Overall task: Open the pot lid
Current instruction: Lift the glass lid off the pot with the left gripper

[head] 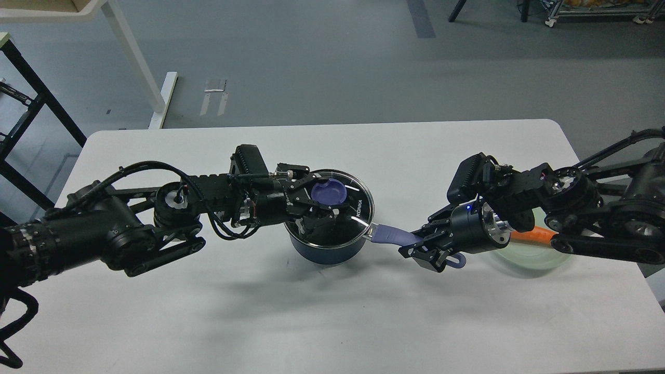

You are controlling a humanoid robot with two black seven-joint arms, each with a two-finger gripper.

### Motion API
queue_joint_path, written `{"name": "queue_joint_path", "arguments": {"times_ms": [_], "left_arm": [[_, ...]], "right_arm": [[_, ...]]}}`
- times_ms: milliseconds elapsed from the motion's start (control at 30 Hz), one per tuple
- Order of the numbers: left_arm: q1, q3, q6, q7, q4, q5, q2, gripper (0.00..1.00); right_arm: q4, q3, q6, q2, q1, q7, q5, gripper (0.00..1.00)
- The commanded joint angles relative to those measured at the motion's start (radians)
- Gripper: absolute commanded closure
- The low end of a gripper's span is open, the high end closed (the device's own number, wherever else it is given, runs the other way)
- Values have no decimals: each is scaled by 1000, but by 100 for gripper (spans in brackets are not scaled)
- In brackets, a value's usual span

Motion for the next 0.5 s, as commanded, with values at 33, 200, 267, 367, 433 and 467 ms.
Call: {"name": "queue_joint_path", "arguments": {"times_ms": [33, 200, 267, 367, 433, 467], "left_arm": [[-11, -8, 0, -4, -2, -8, 11, 57], [-54, -4, -2, -10, -16, -80, 78, 57], [-63, -5, -2, -13, -24, -90, 109, 57], [-71, -5, -3, -38, -30, -92, 170, 57], [-72, -4, -3, -58, -30, -94, 210, 57], [-72, 1, -3, -67, -30, -95, 236, 57]], "right_arm": [[0, -1, 0, -2, -3, 0, 0, 77], [-2, -1, 0, 0, -1, 0, 0, 76], [-2, -1, 0, 0, -1, 0, 0, 76], [-3, -1, 0, 1, -1, 0, 0, 76], [-3, -1, 0, 1, -1, 0, 0, 76], [-3, -1, 0, 0, -1, 0, 0, 76]]}}
